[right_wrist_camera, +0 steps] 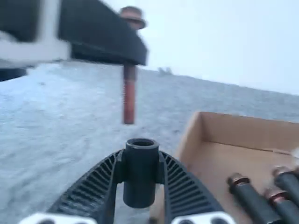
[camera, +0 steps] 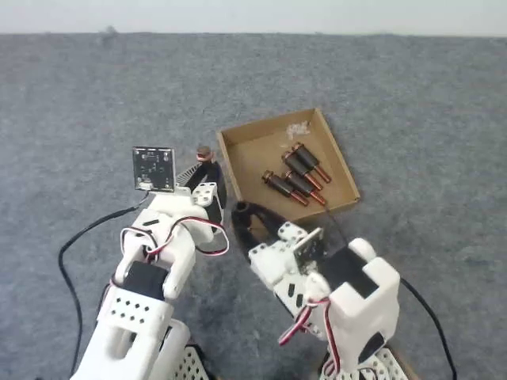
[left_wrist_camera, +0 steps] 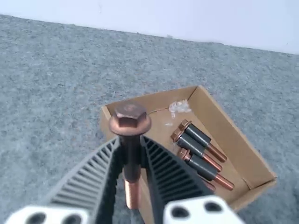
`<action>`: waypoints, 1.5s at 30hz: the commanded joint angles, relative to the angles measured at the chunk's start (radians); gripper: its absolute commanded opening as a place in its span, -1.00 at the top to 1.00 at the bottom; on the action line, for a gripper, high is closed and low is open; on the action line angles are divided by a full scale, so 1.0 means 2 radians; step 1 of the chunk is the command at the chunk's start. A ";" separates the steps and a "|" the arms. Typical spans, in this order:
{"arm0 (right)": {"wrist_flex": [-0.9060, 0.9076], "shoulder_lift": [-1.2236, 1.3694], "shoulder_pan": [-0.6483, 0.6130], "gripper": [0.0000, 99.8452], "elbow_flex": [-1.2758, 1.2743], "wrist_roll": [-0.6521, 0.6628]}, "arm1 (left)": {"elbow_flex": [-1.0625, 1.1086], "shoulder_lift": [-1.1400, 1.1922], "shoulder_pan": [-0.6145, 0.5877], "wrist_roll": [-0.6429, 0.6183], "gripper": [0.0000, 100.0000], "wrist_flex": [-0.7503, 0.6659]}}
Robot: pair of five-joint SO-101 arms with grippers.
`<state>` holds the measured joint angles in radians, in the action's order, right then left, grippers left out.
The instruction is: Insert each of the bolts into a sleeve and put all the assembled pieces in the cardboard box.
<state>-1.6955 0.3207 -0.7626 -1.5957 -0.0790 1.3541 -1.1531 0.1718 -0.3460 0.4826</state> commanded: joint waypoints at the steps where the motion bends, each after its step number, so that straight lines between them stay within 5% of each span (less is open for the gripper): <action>1: -0.018 -0.023 -0.029 0.99 -0.015 -0.005 | -0.006 -0.017 -0.005 0.005 0.98 0.000; 12: -0.013 -0.023 -0.046 0.99 -0.016 -0.004 | -0.010 -0.019 -0.032 0.005 0.98 -0.012; 18: -0.013 -0.022 -0.046 0.99 -0.016 -0.004 | -0.063 -0.020 -0.002 0.005 0.98 0.094; 31: 0.011 -0.022 -0.046 0.99 -0.016 -0.004 | -0.072 -0.130 0.069 0.005 0.98 0.189; 45: 0.010 -0.023 -0.027 0.99 -0.016 -0.004 | -0.006 -0.172 0.074 0.032 0.98 0.178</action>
<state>-1.6724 0.3207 -0.8378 -1.6034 -0.0806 1.3157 -1.4691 0.3176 -0.3000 0.8861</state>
